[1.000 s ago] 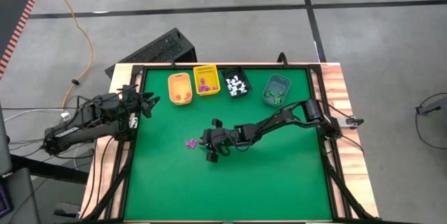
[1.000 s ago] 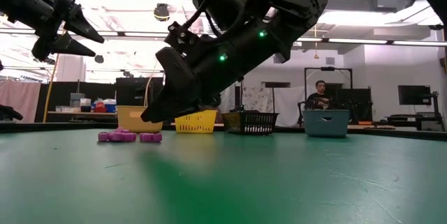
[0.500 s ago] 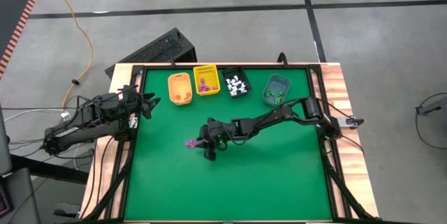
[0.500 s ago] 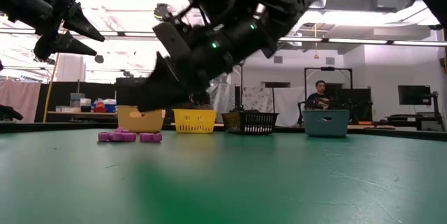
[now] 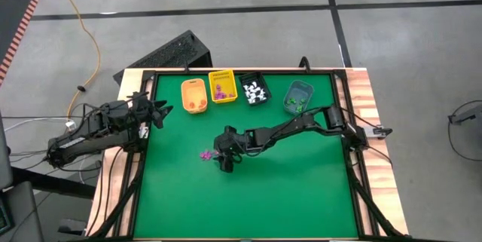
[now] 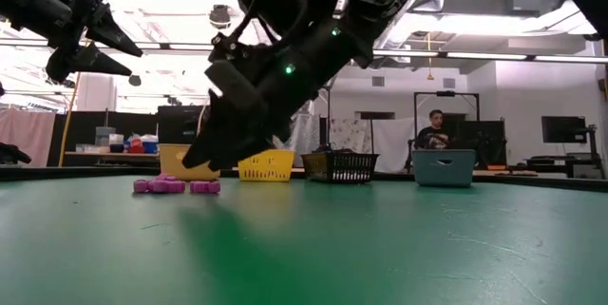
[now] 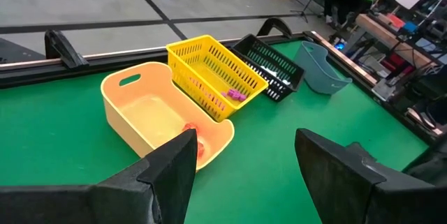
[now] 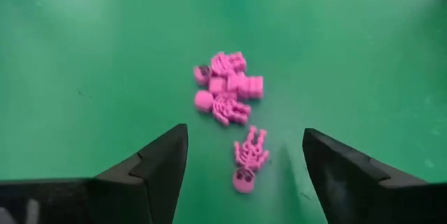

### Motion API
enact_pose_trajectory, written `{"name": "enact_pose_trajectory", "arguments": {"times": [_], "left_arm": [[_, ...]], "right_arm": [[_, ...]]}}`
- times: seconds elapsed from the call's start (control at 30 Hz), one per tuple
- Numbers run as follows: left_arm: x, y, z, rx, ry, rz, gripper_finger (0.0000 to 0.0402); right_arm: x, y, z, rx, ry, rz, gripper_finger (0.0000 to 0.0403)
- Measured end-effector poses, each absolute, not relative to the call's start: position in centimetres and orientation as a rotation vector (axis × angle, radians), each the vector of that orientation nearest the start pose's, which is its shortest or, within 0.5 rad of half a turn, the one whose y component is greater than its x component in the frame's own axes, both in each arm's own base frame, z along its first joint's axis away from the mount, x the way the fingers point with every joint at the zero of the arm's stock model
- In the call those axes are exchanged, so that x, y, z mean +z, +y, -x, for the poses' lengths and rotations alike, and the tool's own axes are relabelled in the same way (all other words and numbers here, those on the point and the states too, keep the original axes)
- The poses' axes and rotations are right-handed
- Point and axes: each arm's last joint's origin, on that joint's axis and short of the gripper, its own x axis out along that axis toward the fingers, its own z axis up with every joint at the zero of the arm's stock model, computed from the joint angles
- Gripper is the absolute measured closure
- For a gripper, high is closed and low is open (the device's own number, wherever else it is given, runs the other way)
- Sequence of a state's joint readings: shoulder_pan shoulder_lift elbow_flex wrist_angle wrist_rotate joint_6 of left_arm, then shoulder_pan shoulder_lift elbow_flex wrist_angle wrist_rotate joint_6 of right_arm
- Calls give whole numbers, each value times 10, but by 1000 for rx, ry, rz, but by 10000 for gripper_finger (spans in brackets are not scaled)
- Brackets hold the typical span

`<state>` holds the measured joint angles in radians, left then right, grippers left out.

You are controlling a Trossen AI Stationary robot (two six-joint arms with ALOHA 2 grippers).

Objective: Sort Halloween decoration
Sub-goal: Put the pink skeleton toy into the yellow bin

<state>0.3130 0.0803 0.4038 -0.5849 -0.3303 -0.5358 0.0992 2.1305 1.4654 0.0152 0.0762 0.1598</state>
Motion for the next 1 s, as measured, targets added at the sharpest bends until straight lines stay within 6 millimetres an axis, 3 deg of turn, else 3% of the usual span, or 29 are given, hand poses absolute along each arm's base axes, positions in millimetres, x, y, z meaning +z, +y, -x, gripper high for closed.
{"name": "enact_pose_trajectory", "arguments": {"times": [0.43, 0.73, 1.0], "left_arm": [[235, 28, -56, 694, 90, 511, 170], [235, 28, -56, 704, 89, 509, 170], [235, 28, -56, 714, 88, 508, 170]], "right_arm": [[124, 50, -474, -77, 643, -81, 121], [79, 62, -472, -136, 732, -98, 125], [76, 73, -468, -173, 729, -89, 177]]}}
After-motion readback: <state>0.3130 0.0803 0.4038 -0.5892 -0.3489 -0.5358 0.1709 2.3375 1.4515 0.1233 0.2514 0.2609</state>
